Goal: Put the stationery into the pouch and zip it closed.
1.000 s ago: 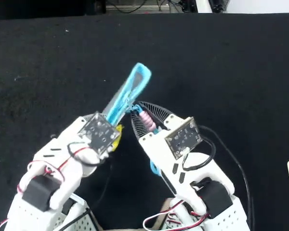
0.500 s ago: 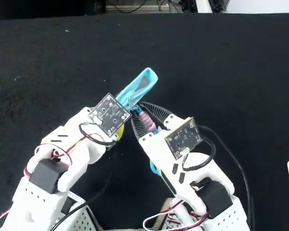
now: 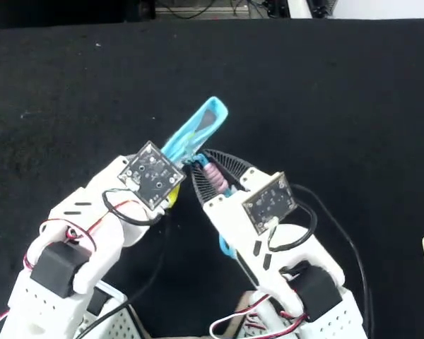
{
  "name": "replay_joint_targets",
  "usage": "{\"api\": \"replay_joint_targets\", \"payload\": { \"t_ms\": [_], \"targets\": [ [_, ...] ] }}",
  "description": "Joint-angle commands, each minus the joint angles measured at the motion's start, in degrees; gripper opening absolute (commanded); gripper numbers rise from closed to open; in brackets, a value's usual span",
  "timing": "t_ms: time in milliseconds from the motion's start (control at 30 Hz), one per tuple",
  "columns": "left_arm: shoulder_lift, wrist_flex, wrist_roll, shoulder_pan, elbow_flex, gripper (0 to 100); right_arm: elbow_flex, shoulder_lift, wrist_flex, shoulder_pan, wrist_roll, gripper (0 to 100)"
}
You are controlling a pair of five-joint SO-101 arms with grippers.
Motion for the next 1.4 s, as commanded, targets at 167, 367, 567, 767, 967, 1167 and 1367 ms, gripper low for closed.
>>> {"api": "replay_joint_targets", "payload": {
  "t_ms": [167,367,567,767,967,1167,1367],
  "targets": [
    [-1.05,4.57,-0.44,0.22,-3.03,3,-4.18,-0.04,0.09,8.18,-4.84,1.1],
    [-1.05,4.48,-0.44,0.22,-0.84,3,-3.82,-0.04,-0.35,12.04,-8.26,1.1],
    [-1.05,4.57,-0.44,0.31,1.10,3,1.27,0.04,-7.38,14.68,-7.74,1.1],
    [-1.05,4.57,-0.44,0.31,2.07,3,4.26,0.57,-11.78,18.90,-8.18,1.1],
    [-1.05,4.57,-0.44,0.31,2.07,3,4.70,0.75,-14.07,19.78,-8.18,1.1],
    [-1.05,6.59,-2.46,3.56,1.45,3,2.86,7.69,-14.24,19.78,-8.18,1.1],
    [-1.05,11.87,-4.13,6.81,1.10,3,-0.22,14.37,-14.24,24.18,-8.35,1.1]
  ]
}}
